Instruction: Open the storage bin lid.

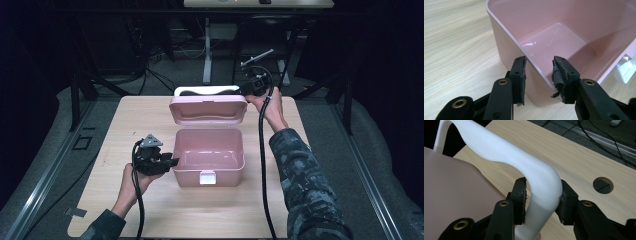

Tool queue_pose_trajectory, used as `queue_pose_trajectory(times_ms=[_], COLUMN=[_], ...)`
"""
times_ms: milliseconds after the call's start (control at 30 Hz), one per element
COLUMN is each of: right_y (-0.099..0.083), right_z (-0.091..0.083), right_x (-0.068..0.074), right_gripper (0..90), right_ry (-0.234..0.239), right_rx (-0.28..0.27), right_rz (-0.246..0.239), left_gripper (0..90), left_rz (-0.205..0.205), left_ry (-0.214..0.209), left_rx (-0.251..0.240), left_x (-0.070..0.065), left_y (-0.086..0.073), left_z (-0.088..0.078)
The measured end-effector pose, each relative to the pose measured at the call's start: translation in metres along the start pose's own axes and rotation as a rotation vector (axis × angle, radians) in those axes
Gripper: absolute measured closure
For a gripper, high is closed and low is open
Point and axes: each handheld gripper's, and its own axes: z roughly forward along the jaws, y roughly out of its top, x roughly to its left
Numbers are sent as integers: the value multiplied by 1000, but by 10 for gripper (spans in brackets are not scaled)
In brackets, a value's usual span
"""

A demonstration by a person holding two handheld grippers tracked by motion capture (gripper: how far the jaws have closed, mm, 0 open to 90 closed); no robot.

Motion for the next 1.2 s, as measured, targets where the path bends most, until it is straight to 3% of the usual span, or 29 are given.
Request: queue_pose_trajectory(times_ms=[200, 267, 300, 467, 600, 767, 1000, 1200], right_y=[0, 0, 0, 0, 0, 0, 0, 0], right_z=[0, 0, 0, 1, 0, 0, 0, 0], right_x=[-1, -1, -1, -1, -1, 0, 0, 0], right_gripper=[638, 638, 638, 638, 638, 637, 638, 638], right_ry=[5, 5, 5, 9, 9, 5, 5, 3], right_rx=[2, 4, 4, 4, 6, 7, 1, 2], right_rz=[7, 8, 8, 14, 12, 11, 14, 11], left_gripper=[604, 509, 509, 375, 348, 342, 345, 416], left_rz=[10, 15, 8, 14, 0, 8, 54, 87], left_ry=[-8, -15, -21, -28, 7, 52, 116, 160], left_rx=[12, 19, 18, -6, -60, -92, -114, -141], left_x=[1, 1, 1, 5, 15, 22, 26, 25], left_y=[2, 2, 3, 11, 22, 44, 85, 115], left_z=[0, 0, -1, -12, -20, -24, -34, -39])
